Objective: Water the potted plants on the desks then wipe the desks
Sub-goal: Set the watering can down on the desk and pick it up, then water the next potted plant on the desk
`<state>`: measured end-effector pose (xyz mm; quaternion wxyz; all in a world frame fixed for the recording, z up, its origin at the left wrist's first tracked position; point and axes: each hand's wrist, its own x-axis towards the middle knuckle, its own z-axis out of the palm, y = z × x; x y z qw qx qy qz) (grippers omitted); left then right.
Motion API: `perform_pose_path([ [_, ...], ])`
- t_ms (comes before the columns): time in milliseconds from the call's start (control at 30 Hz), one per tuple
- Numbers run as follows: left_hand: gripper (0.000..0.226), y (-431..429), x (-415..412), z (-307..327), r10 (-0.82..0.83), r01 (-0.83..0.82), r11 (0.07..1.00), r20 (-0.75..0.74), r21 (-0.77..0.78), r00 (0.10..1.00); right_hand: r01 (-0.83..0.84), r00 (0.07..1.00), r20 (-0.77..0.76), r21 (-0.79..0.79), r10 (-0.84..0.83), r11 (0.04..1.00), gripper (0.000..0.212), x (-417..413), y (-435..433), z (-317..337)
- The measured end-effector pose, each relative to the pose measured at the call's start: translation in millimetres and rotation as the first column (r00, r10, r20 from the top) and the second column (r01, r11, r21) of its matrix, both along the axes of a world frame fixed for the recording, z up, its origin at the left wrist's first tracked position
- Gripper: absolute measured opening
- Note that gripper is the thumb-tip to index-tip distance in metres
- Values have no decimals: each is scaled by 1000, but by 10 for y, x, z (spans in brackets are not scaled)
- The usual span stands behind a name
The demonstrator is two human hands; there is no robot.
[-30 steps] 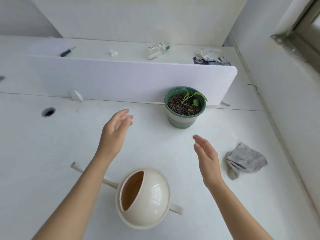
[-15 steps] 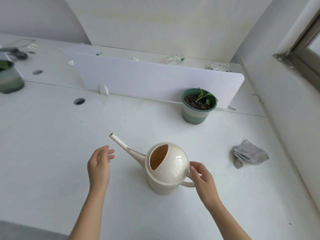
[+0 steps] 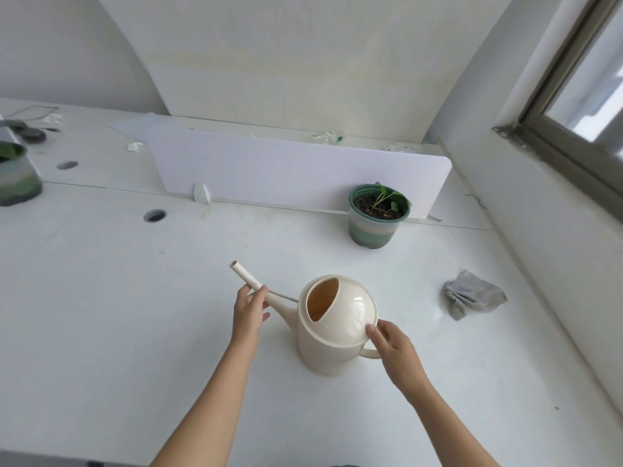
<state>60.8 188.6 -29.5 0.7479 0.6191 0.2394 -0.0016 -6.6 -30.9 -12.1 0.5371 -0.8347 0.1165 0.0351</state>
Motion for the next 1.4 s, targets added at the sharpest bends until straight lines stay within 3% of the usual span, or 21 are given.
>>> perform_pose_path([
  [100, 31, -15, -26, -1, -1, 1, 1000, 12, -15, 1000, -30, 999, -36, -5, 29, 1000, 40, 15, -28, -1],
  [200, 34, -34, -84, -5, 19, -18, 1000, 28, -25, 999, -50, 997, -62, -6, 49, 999, 29, 41, -69, 14],
  [533, 20, 8, -618, 23, 152, -138, 979, 89, -148, 984, -106, 983, -121, 256, 140, 961, 20, -17, -177, 155],
  [633, 31, 19, -872, 97, 237, -216, 963, 131, -161, 963, -140, 980, -93, 313, 177, 939, 17, -159, -145, 252],
  [767, 39, 70, -1340, 314, 334, -297, 937, 217, -185, 917, -258, 957, -29, 363, 287, 896, 29, -441, -106, 530],
  [933, 38, 146, -1976, 603, 464, -416, 885, 299, -210, 834, -389, 910, 34, 413, 413, 823, 27, -768, 2, 743],
  [1067, 28, 266, -2515, 689, 545, -501, 838, 324, -216, 773, -477, 860, 42, 419, 508, 773, 17, -991, 200, 776],
  [1233, 13, 462, -3117, 755, 611, -592, 787, 355, -176, 707, -567, 781, 30, 450, 624, 689, 25, -1307, 574, 786],
  [1400, 17, 827, -3592, 725, 730, -708, 677, 310, -202, 609, -646, 698, 8, 437, 716, 625, 19, -1604, 1096, 755],
])
